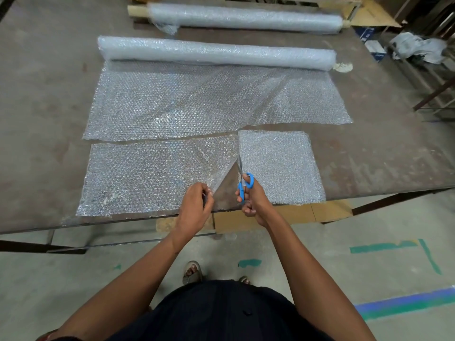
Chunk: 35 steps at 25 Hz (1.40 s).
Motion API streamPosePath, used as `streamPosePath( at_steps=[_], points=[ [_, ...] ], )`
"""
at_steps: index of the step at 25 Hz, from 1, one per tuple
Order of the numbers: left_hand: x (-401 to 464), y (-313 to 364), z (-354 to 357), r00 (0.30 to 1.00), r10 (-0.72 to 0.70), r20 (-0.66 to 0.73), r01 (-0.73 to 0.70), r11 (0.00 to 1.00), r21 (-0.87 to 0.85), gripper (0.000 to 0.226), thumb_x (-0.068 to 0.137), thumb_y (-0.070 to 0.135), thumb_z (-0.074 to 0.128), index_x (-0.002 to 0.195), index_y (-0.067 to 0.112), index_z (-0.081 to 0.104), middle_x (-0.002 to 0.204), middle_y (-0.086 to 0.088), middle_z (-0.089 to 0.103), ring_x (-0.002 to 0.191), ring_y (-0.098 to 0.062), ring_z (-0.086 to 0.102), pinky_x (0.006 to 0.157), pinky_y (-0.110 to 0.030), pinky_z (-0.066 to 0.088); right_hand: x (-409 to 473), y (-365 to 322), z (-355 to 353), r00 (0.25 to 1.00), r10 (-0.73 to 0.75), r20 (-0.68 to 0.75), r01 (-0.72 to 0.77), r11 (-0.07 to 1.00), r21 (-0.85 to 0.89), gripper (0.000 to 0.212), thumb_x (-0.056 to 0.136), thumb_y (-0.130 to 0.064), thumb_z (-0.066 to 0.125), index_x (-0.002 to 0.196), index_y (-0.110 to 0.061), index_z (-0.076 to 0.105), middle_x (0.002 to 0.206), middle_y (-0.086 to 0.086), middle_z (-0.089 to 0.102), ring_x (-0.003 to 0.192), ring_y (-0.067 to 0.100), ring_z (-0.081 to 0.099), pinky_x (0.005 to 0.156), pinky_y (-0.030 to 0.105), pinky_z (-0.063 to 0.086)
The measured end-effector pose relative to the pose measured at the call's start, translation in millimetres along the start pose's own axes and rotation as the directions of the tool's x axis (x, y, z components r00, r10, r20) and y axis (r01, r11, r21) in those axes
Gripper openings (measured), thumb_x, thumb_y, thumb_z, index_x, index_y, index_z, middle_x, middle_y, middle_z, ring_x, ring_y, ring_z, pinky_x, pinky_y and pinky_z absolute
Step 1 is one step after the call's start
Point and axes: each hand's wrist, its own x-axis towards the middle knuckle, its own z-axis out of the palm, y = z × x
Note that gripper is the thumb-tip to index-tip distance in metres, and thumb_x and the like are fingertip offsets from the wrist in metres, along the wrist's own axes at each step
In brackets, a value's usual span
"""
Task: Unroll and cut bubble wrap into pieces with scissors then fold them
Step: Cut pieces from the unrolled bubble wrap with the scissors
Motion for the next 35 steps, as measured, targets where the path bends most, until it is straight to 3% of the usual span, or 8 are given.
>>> streamPosePath(
  at_steps=[5,8,20,23,28,35],
  points=[
    [2,-1,-1,1.0,0.008,0.009,-0.008,1.0,-0.012,0.011,0.104,0.018,0.058,0.096,0.02,0.052,0.088,0.006,0.052,0.082,-0.014,0.05,0.071,-0.032,0.041,9,-11,3,1.0,-0.008,0.015,0.008,1.0,0.026,0.067,0.103,-0.073,0.043,0.089,-0.011,0.063,0.07,0.0,0.06,0.039,0.009,0.033,0.035,0.021,0.019],
    [3,-2,-2,1.0,0.003,0.029,-0.002,1.0,-0.002,0.014,0.105,0.019,0.058,0.094,0.02,0.05,0.086,0.007,0.051,0.08,-0.013,0.049,0.068,-0.031,0.039,17,-24,0,0.999,-0.052,0.007,0.052,0.998,-0.038,0.064,0.104,-0.071,0.043,0.096,-0.01,0.062,0.073,-0.001,0.061,0.041,0.009,0.034,0.034,0.019,0.021],
    [3,-8,-4,0.997,0.012,0.073,-0.013,1.0,0.021,0.019,0.106,0.023,0.056,0.09,0.019,0.046,0.085,0.004,0.05,0.082,-0.017,0.046,0.07,-0.041,0.044,30,-26,2,0.989,-0.126,-0.082,0.107,0.973,-0.204,0.051,0.108,-0.056,0.053,0.098,-0.008,0.066,0.079,0.002,0.063,0.041,0.01,0.036,0.038,0.022,0.026],
    [4,-11,-4,0.998,-0.007,0.057,0.008,1.0,-0.015,0.019,0.106,0.022,0.056,0.09,0.019,0.046,0.083,0.004,0.049,0.079,-0.016,0.047,0.067,-0.039,0.041,26,-29,1,0.988,-0.117,-0.099,0.1,0.983,-0.155,0.053,0.106,-0.059,0.052,0.095,-0.009,0.066,0.077,0.003,0.064,0.04,0.013,0.039,0.036,0.022,0.029],
    [3,-12,-3,0.998,-0.039,0.039,0.04,0.998,-0.043,0.017,0.106,0.02,0.057,0.092,0.02,0.047,0.083,0.006,0.049,0.079,-0.011,0.046,0.067,-0.029,0.035,24,-28,-2,0.998,-0.06,-0.003,0.06,0.998,-0.033,0.064,0.103,-0.071,0.046,0.092,-0.009,0.06,0.069,0.002,0.06,0.04,0.014,0.04,0.032,0.022,0.024],
    [3,-11,-6,0.998,-0.037,0.048,0.039,0.998,-0.042,0.018,0.106,0.019,0.058,0.091,0.019,0.046,0.083,0.005,0.049,0.078,-0.007,0.045,0.066,-0.022,0.032,26,-41,8,1.0,-0.008,0.024,0.005,0.994,0.106,0.062,0.107,-0.063,0.043,0.084,-0.008,0.059,0.064,0.0,0.056,0.032,0.009,0.034,0.031,0.022,0.02]
  ],
)
